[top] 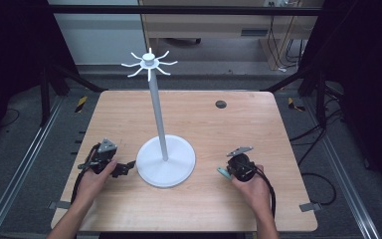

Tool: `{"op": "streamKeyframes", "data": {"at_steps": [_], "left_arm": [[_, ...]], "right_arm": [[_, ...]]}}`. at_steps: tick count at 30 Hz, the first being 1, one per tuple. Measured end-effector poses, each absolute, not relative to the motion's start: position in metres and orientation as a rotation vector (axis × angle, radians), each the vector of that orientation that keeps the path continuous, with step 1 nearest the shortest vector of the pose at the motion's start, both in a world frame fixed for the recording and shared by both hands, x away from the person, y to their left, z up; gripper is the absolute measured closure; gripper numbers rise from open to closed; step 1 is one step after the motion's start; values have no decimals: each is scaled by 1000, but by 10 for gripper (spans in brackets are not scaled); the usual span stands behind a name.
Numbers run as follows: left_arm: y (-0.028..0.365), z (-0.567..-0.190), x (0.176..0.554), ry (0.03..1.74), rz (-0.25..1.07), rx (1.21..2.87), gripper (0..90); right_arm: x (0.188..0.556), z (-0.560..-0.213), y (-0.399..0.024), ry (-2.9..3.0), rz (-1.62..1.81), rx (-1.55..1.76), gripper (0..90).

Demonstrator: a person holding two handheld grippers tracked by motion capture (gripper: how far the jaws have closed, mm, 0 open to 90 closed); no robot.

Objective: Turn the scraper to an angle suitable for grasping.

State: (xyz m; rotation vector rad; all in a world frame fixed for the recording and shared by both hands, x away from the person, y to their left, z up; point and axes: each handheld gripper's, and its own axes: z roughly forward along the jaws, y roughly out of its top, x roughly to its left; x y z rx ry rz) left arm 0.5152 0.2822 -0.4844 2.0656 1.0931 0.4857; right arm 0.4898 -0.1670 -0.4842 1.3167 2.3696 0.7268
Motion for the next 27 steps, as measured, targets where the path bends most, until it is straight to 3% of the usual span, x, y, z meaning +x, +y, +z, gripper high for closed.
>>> {"op": "streamKeyframes", "data": {"at_steps": [16, 27], "left_arm": [[285, -484, 515, 1099, 487, 2063, 40], [285, -484, 515, 1100, 481, 2053, 40]], "right_arm": [[478, -451, -155, 2408, 667, 1181, 900], [483, -436, -144, 2488, 550, 1136, 846]]}}
